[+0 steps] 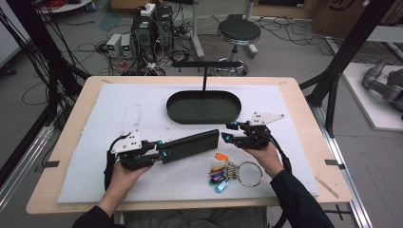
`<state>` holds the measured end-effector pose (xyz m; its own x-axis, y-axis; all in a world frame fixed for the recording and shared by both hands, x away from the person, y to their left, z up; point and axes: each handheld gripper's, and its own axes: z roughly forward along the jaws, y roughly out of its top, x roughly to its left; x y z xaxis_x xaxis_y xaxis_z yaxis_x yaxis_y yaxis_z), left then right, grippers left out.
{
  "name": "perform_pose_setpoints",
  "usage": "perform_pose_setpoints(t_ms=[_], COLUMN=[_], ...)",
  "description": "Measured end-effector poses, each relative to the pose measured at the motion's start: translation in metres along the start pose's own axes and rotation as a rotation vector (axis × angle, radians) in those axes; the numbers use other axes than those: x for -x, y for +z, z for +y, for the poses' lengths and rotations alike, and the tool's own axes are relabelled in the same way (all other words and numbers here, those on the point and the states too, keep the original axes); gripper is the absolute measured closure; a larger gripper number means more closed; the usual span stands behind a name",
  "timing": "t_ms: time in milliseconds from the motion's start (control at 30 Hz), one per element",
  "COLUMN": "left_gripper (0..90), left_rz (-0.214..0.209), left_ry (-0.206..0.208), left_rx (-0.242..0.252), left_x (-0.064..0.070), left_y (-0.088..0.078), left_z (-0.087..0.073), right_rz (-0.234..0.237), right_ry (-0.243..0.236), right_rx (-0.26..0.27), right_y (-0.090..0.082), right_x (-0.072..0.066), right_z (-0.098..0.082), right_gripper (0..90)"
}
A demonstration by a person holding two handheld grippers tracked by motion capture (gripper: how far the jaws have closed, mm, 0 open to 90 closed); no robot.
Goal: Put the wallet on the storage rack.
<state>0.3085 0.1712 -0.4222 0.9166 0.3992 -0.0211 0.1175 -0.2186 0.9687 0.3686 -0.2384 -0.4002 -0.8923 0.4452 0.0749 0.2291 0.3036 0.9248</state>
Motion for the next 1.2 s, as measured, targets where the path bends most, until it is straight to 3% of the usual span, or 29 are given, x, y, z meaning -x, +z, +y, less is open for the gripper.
perform_pose_setpoints(t_ms=[33,100,200,300,367,567,733,967,1200], left_gripper=[73.9,73.9,73.9,73.9,73.9,73.9,73.9,73.8,73.8], left_rz=[-0.016,-0.041,-0.064,-0.068,-0.07,-0.115,-0.148,-0.159,-0.16], left_ry=[0.005,0.013,0.017,0.028,0.027,0.042,0.046,0.054,0.048], left_rx=[0.012,0.029,0.043,0.044,0.047,0.052,0.059,0.054,0.061], left_x=[0.001,0.002,0.002,0.002,0.002,0.004,0.006,0.007,0.007], left_y=[0.0,-0.002,-0.004,-0.005,-0.006,-0.004,-0.001,0.0,0.0], left_z=[0.002,0.006,0.008,0.011,0.011,0.014,0.016,0.017,0.018], right_rz=[0.035,0.043,0.09,0.129,0.166,0.18,0.23,0.296,0.321], right_ry=[-0.01,-0.015,-0.028,-0.04,-0.051,-0.078,-0.096,-0.132,-0.173], right_rx=[0.02,0.027,0.056,0.064,0.056,0.025,0.005,-0.029,-0.039], right_y=[-0.003,-0.005,-0.01,-0.013,-0.013,-0.007,-0.001,0.004,0.005], right_x=[0.0,0.0,0.0,-0.001,-0.002,-0.007,-0.013,-0.019,-0.024], right_z=[0.001,0.002,0.006,0.006,0.007,0.007,0.006,0.006,0.006], right_gripper=[41.9,40.5,35.3,31.0,30.8,29.5,30.3,48.4,67.5])
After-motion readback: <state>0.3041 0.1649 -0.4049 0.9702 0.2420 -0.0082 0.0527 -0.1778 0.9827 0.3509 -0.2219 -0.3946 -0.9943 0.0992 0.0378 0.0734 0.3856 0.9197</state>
